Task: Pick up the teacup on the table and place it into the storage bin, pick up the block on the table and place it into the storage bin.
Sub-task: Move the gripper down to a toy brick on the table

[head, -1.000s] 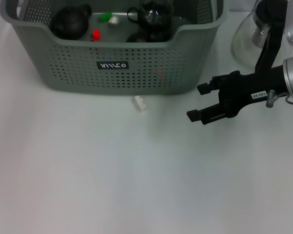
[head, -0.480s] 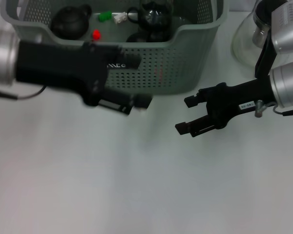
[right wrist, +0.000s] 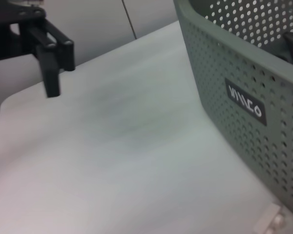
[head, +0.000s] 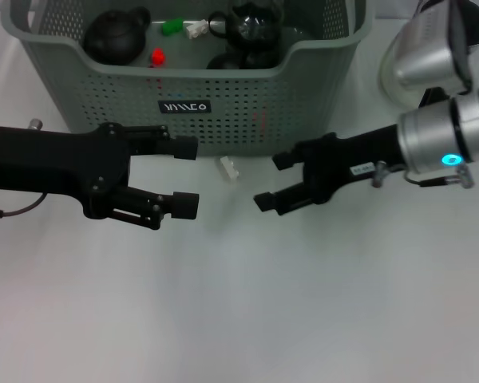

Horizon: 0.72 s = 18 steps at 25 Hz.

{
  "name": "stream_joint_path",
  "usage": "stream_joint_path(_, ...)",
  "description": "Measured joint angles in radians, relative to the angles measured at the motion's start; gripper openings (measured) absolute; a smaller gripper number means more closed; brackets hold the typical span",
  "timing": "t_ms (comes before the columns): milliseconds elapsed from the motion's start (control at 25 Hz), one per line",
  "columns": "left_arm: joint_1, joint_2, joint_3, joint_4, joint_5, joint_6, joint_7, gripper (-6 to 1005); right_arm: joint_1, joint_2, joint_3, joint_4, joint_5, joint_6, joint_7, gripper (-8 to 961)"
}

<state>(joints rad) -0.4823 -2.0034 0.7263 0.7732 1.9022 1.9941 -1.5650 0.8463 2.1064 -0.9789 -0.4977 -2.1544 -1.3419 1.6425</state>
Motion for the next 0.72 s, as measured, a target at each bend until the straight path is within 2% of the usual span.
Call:
stream_joint_path(320, -0.008, -0.001, -0.004, -0.022, -0.002, -0.006, 0.036, 950, 0.083, 0.006, -0.100, 0.132, 0.066, 0.128, -0.002, 942)
stream_joint_path(720, -0.008, -0.006, -0.005, -0.024, -0.004, -0.007, 0.048, 950, 0.072, 0.011, -0.305, 0.148, 0.242, 0.228, -0.063, 941)
